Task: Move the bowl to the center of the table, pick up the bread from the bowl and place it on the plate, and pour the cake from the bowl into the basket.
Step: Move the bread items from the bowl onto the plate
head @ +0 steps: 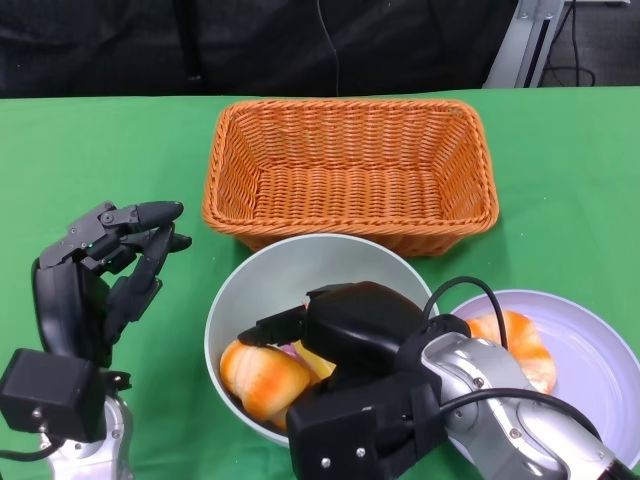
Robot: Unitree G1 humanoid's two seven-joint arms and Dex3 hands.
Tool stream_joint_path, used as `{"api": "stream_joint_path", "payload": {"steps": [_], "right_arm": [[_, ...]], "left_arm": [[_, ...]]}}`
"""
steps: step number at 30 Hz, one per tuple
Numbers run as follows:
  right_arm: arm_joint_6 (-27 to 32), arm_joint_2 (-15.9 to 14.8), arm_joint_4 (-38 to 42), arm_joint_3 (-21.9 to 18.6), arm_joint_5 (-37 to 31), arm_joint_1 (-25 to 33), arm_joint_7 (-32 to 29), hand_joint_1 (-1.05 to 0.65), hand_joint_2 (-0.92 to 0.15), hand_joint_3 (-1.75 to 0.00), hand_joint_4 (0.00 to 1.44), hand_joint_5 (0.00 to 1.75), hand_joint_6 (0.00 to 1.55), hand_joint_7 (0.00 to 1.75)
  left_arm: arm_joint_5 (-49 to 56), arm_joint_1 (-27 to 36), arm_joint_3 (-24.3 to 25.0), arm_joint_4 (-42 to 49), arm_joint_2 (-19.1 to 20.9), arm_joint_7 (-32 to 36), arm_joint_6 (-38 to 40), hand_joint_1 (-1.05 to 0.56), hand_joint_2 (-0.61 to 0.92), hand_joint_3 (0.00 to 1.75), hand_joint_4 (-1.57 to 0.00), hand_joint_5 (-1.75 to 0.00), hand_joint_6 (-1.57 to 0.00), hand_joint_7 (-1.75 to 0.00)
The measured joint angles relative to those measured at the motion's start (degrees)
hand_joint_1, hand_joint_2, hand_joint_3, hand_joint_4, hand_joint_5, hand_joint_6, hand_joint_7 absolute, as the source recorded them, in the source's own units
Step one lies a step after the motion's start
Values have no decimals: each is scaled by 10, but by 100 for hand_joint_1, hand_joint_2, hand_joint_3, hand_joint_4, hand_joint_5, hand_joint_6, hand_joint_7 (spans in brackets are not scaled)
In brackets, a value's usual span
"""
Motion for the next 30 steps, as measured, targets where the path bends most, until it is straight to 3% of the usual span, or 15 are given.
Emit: {"api": "stream_joint_path", "payload": {"steps": [15, 18, 19, 23, 25, 27, 30], "right_arm": [[-34, 1, 31, -5, 7, -4, -30, -26, -92, -12, 74, 132, 97, 8], [-59, -1, 50, -7, 9, -4, -56, -25, -92, -17, 66, 153, 104, 15], [-67, -1, 56, -8, 10, -4, -64, -25, -92, -18, 62, 159, 103, 20], [-84, -3, 74, -12, 15, -7, -84, -26, -92, -23, 57, 173, 58, 119], [-93, -3, 82, -15, 18, -8, -95, -25, -92, -23, 57, 174, 43, 154], [-109, -3, 96, -20, 23, -8, -109, -24, -92, -24, 57, 175, 35, 170], [-124, -3, 107, -25, 27, -8, -119, -25, -92, -23, 58, 175, 35, 170]], "left_arm": [[0, 0, 2, 1, 0, 0, -10, -20, 92, 31, -89, -91, -101, -53], [1, 0, 2, 1, 0, 0, -10, -20, 92, 31, -90, -91, -101, -53], [1, 0, 2, 1, 0, 0, -10, -20, 92, 31, -89, -91, -101, -53], [0, 0, 2, 4, 0, 0, -10, -20, 92, 30, -89, -91, -101, -53], [1, 0, 3, 4, 0, 0, -10, -20, 92, 29, -89, -91, -101, -52], [3, 0, 3, 5, 0, 0, -10, -22, 92, 29, -90, -91, -101, -52], [3, 0, 3, 5, 1, 0, -10, -21, 92, 29, -90, -90, -101, -52]]}}
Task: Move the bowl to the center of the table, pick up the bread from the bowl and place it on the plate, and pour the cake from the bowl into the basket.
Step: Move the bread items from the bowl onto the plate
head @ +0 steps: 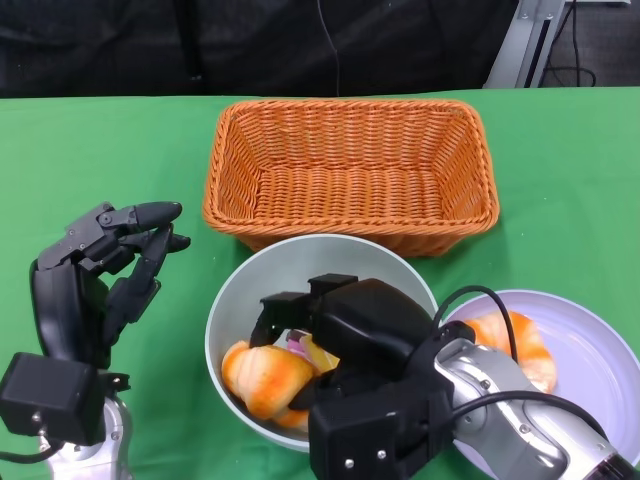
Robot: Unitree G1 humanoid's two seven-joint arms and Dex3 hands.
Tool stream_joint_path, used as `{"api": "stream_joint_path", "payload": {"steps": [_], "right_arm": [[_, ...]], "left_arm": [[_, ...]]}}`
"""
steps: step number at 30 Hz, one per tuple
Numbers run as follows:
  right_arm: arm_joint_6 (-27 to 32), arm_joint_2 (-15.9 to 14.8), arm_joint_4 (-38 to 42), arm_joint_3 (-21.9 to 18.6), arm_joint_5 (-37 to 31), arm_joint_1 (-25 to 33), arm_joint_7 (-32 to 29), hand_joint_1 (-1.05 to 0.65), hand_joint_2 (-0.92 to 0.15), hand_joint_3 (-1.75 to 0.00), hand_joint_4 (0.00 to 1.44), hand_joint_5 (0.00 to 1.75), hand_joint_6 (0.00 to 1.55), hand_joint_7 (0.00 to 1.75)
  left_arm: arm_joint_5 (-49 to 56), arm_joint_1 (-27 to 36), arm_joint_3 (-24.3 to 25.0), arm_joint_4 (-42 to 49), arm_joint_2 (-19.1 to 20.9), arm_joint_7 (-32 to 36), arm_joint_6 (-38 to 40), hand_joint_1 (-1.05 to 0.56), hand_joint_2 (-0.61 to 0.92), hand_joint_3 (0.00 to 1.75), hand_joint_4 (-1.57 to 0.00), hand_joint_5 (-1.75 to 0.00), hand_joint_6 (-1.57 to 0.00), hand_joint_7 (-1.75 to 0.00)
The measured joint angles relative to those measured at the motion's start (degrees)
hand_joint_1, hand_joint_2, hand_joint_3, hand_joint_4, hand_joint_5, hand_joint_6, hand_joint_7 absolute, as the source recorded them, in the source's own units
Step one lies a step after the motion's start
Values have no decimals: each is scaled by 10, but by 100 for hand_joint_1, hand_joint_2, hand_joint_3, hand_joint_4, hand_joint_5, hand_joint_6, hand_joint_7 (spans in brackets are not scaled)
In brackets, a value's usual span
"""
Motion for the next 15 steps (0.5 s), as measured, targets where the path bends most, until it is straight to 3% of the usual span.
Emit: {"api": "stream_joint_path", "payload": {"steps": [13, 14, 15], "right_arm": [[-27, 4, 21, -11, 20, 0, -15, -23, -92, -18, 60, 175, 50, 147], [-32, 4, 24, -13, 23, 0, -16, -23, -92, -18, 59, 175, 52, 144], [-35, 3, 26, -15, 24, 0, -16, -24, -92, -18, 62, 166, 63, 114]], "left_arm": [[-1, 0, 0, 0, 0, 0, 0, -21, 92, 30, -91, -89, -102, -52], [-1, 0, 0, 0, 0, 0, 0, -21, 92, 30, -91, -89, -102, -52], [-1, 0, 0, 0, 0, 0, 0, -21, 92, 30, -91, -90, -102, -52]]}}
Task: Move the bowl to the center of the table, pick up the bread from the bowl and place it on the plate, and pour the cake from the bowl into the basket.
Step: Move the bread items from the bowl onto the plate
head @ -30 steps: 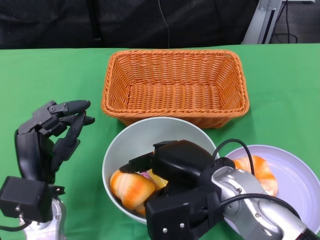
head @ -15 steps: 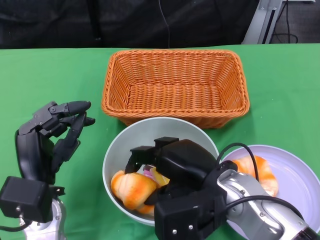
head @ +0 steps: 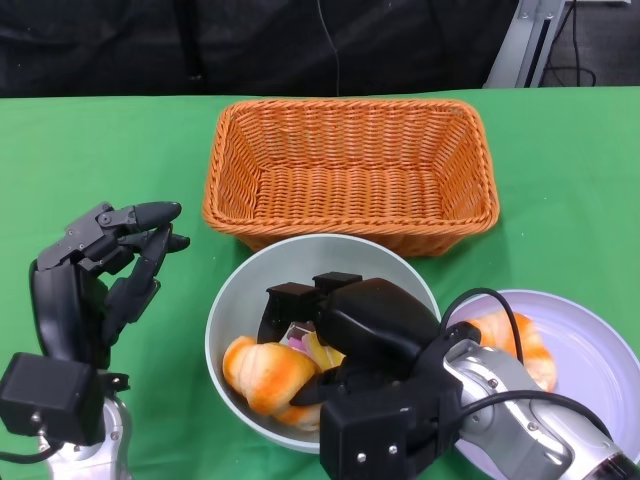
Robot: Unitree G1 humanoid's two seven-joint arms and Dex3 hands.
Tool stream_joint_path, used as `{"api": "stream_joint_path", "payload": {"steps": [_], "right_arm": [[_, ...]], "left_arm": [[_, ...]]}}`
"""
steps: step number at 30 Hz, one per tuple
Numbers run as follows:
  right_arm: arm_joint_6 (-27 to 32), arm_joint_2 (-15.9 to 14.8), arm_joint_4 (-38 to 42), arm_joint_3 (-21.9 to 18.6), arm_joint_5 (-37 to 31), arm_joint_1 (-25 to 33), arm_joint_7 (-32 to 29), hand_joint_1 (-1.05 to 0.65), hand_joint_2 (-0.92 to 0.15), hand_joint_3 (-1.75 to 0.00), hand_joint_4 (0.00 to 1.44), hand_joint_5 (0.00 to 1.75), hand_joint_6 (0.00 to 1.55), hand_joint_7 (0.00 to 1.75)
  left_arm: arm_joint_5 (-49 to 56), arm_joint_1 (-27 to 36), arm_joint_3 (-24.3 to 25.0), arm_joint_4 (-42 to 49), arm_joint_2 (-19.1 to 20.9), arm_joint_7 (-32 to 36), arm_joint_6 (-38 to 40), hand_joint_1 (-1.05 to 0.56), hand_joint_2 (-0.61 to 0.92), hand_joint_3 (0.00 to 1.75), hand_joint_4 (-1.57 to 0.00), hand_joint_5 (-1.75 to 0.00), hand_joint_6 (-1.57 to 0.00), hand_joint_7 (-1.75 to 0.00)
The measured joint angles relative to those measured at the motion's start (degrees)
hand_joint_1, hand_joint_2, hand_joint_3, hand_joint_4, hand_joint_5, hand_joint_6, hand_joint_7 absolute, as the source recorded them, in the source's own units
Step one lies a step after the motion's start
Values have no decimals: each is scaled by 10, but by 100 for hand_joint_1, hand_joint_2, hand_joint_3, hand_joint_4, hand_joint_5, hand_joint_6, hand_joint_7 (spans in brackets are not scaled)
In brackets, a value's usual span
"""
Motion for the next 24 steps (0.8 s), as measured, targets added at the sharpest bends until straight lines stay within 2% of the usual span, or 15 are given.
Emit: {"api": "stream_joint_path", "payload": {"steps": [1, 2, 3, 6, 16, 19, 24], "right_arm": [[-2, 0, 2, -1, 1, 0, 0, -25, -92, -18, 63, 163, 69, 99], [-5, 0, 3, -3, 1, 0, 0, -25, -92, -18, 64, 161, 72, 91], [-6, 0, 3, -4, 3, 0, 0, -26, -92, -18, 67, 153, 81, 71], [-6, 1, 3, -11, 14, 0, 4, -25, -92, -16, 71, 150, 92, 43], [-27, -4, 8, -42, 54, 1, 8, -22, -92, -16, 73, 156, 97, 34], [-39, -6, 11, -54, 58, 0, 7, -23, -92, -16, 75, 146, 98, 33], [-40, -5, 12, -60, 60, 0, 6, -24, -92, -16, 77, 144, 100, 33]], "left_arm": [[1, 0, 0, 0, 0, 0, 0, -21, 92, 30, -91, -90, -102, -52], [2, 0, 0, 0, 0, 0, 0, -21, 92, 30, -91, -90, -102, -52], [4, 0, 0, 0, 0, 1, 0, -21, 92, 30, -92, -90, -102, -52], [6, 0, 0, 0, 0, 9, 0, -20, 92, 31, -91, -90, -101, -52], [9, 0, 0, 6, 2, 13, 0, -21, 92, 30, -91, -89, -101, -51], [8, 0, 0, 6, 2, 13, 0, -21, 92, 30, -92, -89, -101, -51], [9, 0, 0, 9, 3, 13, 0, -21, 92, 30, -92, -88, -101, -51]]}}
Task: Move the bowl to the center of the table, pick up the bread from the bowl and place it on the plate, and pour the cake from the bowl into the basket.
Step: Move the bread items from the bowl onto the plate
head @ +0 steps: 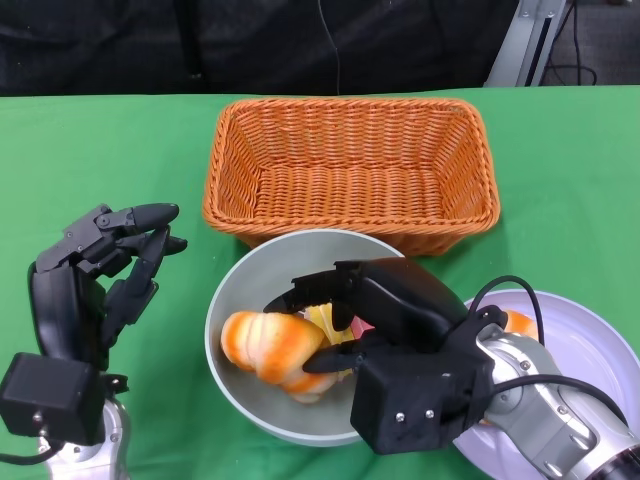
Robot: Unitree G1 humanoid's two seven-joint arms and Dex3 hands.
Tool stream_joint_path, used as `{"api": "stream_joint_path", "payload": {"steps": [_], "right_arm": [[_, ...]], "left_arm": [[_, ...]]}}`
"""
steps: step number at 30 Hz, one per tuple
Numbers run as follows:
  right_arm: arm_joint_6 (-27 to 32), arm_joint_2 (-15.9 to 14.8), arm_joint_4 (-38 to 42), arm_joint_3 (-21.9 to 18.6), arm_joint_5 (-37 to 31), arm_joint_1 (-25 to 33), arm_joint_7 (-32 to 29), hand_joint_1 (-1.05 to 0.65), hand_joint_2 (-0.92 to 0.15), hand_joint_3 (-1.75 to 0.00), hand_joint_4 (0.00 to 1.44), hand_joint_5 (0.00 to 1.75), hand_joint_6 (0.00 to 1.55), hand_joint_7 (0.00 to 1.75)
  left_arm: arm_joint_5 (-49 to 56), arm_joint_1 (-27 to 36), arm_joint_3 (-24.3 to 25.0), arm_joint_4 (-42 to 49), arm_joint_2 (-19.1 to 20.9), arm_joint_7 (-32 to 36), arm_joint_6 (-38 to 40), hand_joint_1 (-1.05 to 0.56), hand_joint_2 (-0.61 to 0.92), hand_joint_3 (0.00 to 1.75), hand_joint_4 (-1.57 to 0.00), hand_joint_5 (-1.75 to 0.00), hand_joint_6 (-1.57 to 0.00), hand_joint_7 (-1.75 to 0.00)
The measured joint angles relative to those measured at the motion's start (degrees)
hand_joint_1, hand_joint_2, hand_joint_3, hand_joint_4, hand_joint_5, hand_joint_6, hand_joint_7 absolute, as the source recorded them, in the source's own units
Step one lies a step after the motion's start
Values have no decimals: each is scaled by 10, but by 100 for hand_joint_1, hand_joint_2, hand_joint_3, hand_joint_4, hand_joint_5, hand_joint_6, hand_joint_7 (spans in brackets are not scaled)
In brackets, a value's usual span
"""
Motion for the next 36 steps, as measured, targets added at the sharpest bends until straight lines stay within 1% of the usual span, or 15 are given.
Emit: {"api": "stream_joint_path", "payload": {"steps": [13, 16, 23, 30, 36], "right_arm": [[0, 2, 0, -7, 0, 0, 0, -24, -92, -15, 79, 149, 102, 31], [0, 3, 0, -10, 1, 0, -2, -24, -92, -14, 78, 149, 102, 30], [-12, 5, 7, -21, 24, -5, -2, -24, -92, -12, 77, 148, 105, 32], [-11, 6, 9, -33, 42, -6, -1, -27, -92, -12, 75, 149, 104, 34], [-6, 3, -7, -44, 51, -6, 6, -26, -92, -12, 75, 159, 102, 35]], "left_arm": [[1, 0, 0, 2, 0, 2, 0, -22, 92, 28, -93, -87, -102, -50], [1, 0, -1, 2, 0, 2, 0, -22, 92, 28, -93, -87, -102, -50], [3, 0, -1, 9, 1, 4, 1, -22, 92, 28, -94, -86, -102, -49], [2, 0, -1, 13, 1, 4, 1, -22, 92, 27, -93, -85, -103, -48], [0, 0, 0, 15, 2, 4, 1, -22, 92, 27, -94, -85, -104, -48]]}}
